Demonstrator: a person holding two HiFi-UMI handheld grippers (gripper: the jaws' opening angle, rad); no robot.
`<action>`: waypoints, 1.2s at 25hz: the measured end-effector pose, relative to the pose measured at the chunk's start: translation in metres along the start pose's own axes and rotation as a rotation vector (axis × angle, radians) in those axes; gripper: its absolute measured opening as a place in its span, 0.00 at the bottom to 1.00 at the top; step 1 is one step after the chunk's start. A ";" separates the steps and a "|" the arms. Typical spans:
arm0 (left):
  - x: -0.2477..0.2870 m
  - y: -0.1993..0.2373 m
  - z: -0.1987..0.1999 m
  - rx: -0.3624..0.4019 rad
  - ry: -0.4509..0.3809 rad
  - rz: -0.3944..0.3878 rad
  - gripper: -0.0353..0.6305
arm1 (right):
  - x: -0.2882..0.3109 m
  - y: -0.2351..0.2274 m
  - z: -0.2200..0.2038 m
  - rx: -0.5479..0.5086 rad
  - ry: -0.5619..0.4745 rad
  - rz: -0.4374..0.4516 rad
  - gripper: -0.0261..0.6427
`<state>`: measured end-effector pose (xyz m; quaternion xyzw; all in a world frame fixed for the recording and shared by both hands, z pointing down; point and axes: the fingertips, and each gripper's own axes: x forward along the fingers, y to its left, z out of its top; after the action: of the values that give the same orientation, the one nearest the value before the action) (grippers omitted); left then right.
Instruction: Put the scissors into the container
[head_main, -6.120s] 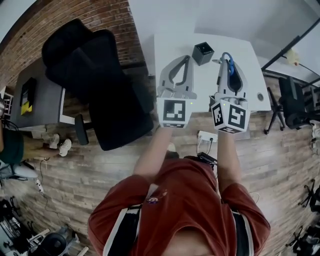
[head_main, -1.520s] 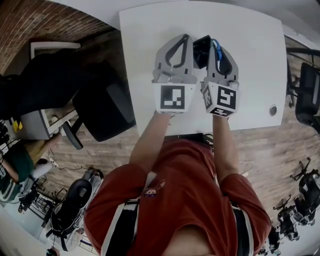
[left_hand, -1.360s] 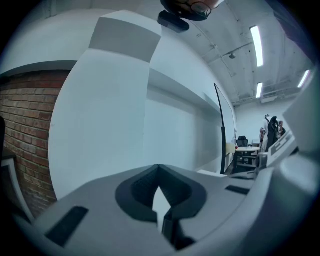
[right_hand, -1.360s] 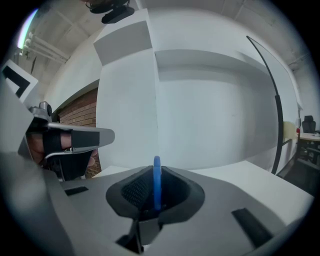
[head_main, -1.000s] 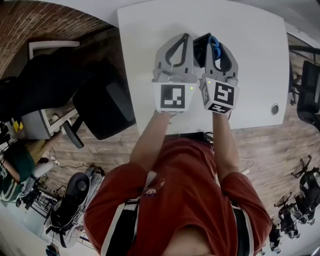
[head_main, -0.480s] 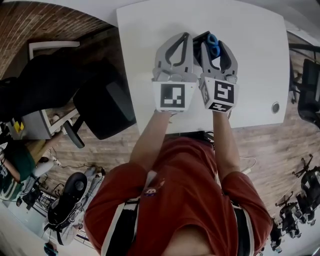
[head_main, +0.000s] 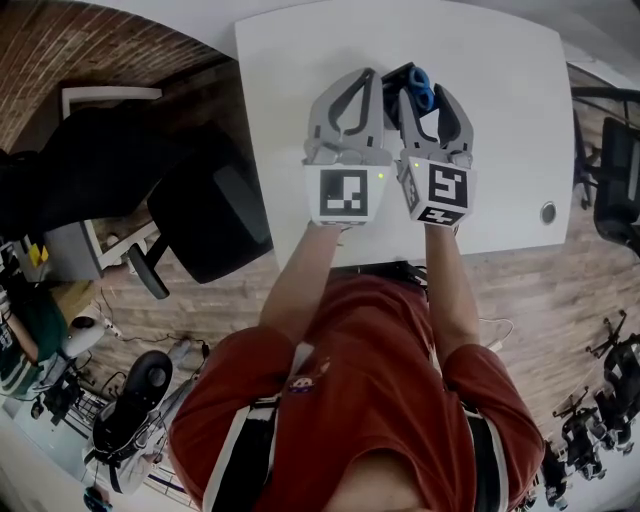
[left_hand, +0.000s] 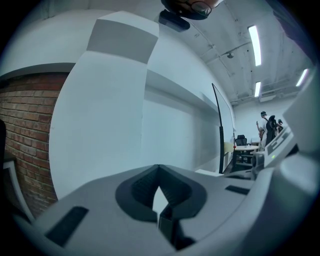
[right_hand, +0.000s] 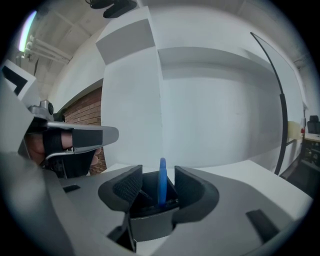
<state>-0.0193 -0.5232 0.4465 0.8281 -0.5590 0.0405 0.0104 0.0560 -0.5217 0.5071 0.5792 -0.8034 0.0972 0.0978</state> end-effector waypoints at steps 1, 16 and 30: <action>-0.001 -0.001 0.002 0.003 -0.004 0.001 0.07 | -0.002 0.000 0.002 -0.001 -0.006 -0.001 0.33; -0.029 -0.016 0.038 0.047 -0.059 0.001 0.07 | -0.047 0.000 0.045 -0.028 -0.121 -0.006 0.33; -0.048 -0.042 0.103 0.091 -0.161 -0.022 0.07 | -0.104 -0.006 0.125 -0.081 -0.290 -0.024 0.33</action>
<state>0.0073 -0.4699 0.3412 0.8343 -0.5466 -0.0008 -0.0716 0.0881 -0.4628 0.3592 0.5924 -0.8054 -0.0210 0.0054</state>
